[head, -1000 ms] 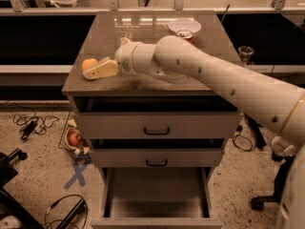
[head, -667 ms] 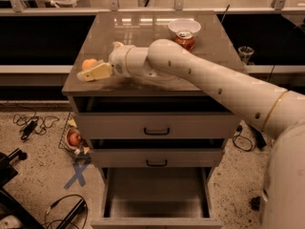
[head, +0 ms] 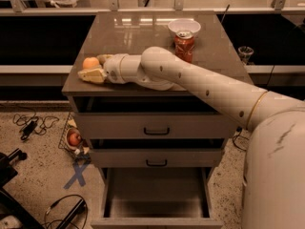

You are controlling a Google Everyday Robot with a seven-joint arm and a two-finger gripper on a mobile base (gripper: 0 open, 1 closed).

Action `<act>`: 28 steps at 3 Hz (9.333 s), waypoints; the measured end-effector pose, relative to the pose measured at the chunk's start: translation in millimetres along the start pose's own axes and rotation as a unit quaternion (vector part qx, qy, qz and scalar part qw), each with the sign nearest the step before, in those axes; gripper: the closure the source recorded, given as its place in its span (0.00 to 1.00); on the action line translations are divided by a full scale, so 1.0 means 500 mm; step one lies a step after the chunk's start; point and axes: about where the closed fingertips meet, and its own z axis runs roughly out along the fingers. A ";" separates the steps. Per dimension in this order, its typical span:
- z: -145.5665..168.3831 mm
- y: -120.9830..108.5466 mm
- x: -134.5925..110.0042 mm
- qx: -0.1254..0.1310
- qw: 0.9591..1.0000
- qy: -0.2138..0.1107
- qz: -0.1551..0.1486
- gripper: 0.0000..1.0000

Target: Place orange into bottom drawer

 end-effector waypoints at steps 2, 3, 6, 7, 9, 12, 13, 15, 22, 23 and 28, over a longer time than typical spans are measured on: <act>0.005 0.002 0.002 -0.003 1.000 -0.002 0.008 0.87; 0.009 0.006 0.002 -0.005 1.000 -0.002 0.008 1.00; -0.173 0.085 -0.189 0.055 0.994 -0.057 -0.080 1.00; -0.238 0.234 -0.117 0.047 0.992 -0.039 -0.111 1.00; -0.370 0.302 0.152 0.054 0.993 0.086 -0.056 1.00; -0.425 0.248 0.320 0.067 0.989 0.132 -0.006 1.00; -0.398 0.255 0.428 0.047 0.988 0.146 0.013 1.00; -0.378 0.282 0.739 -0.054 0.988 0.142 -0.006 1.00; -0.102 0.187 1.323 -0.103 0.956 0.226 0.157 1.00; -0.094 0.187 1.402 -0.084 0.951 0.225 0.195 1.00; -0.084 0.198 1.479 -0.048 0.940 0.224 0.254 0.16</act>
Offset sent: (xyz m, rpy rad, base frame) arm 0.0000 0.0025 -0.0047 0.0117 0.0134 0.0019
